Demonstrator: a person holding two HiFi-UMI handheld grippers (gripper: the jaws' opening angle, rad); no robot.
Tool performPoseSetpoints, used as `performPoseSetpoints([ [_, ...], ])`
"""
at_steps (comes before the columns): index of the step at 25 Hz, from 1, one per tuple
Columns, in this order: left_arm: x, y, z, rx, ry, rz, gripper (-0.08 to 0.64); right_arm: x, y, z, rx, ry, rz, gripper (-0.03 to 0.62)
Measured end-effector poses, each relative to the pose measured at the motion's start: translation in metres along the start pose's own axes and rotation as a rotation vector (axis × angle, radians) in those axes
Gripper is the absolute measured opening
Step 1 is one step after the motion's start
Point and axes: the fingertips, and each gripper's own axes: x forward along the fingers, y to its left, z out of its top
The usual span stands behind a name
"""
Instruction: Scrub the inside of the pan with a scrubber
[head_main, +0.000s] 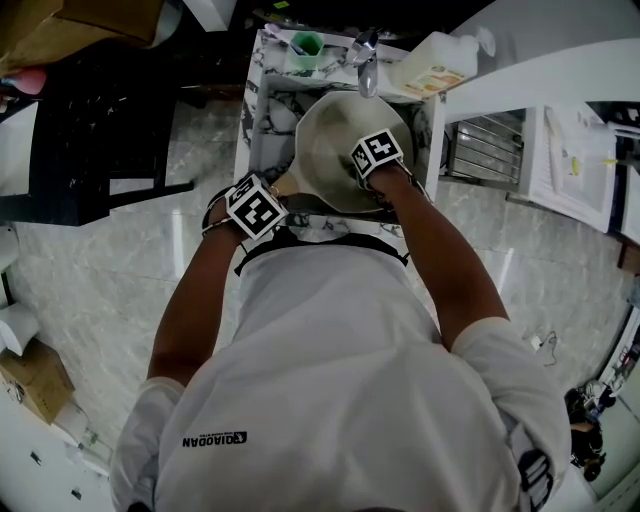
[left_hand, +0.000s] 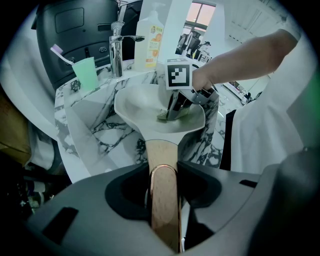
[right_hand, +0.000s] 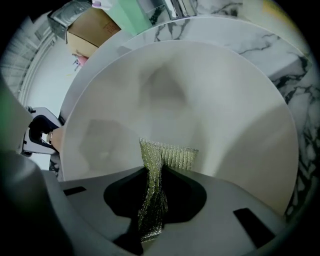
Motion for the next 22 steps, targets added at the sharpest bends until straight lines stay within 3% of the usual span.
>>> performPoseSetpoints([
  [5,0.001,0.001,0.001,0.001,0.0,0.004,0.176,0.006,0.032,0.004,0.066,-0.03,0.163,0.089],
  [9,0.0,0.0,0.001,0.001,0.0,0.004,0.176,0.01,0.052,0.008,0.084,-0.045,0.245,0.087],
  [14,0.0,0.0,0.0,0.003,0.001,0.003,0.176,0.013,0.07,0.009,0.044,-0.037,0.306,0.087],
  [19,0.0,0.001,0.001,0.004,-0.002,0.004,0.176,0.018,0.09,0.011,-0.075,-0.018,0.34,0.089],
  [22,0.001,0.001,0.001,0.006,-0.002,0.006,0.176,0.018,0.096,0.016,-0.04,-0.029,0.38,0.088],
])
